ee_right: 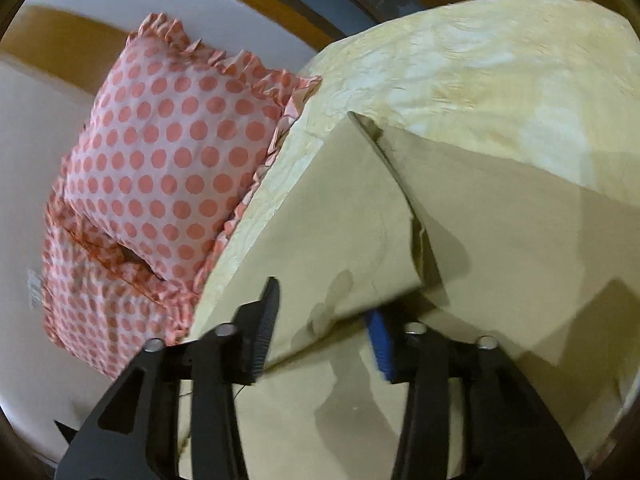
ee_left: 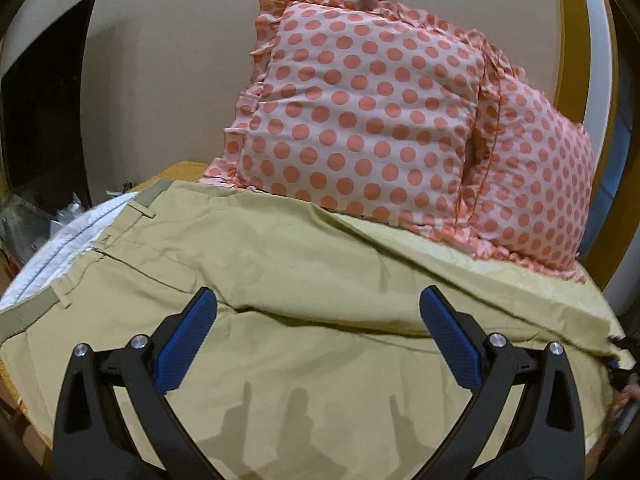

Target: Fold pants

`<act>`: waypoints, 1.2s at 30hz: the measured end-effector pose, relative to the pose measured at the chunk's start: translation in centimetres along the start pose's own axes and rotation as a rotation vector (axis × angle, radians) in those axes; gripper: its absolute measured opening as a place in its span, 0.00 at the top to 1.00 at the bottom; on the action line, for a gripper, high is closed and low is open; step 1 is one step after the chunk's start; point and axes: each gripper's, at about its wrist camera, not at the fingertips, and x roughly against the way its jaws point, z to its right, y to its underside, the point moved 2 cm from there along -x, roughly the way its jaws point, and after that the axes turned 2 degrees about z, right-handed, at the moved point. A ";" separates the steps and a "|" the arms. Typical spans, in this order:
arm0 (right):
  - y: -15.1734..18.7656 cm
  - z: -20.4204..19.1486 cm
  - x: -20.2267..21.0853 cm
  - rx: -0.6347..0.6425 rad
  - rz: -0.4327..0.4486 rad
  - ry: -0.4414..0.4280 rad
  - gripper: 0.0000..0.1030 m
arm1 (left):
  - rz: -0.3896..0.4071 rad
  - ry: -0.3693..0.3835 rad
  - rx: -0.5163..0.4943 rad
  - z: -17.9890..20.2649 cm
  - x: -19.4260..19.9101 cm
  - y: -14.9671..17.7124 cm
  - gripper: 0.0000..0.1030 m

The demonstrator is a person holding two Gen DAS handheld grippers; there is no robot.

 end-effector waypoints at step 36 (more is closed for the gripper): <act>0.4 5.9 9.1 0.038 0.163 -0.219 0.98 | -0.187 -0.009 0.197 -9.6 5.8 5.0 0.94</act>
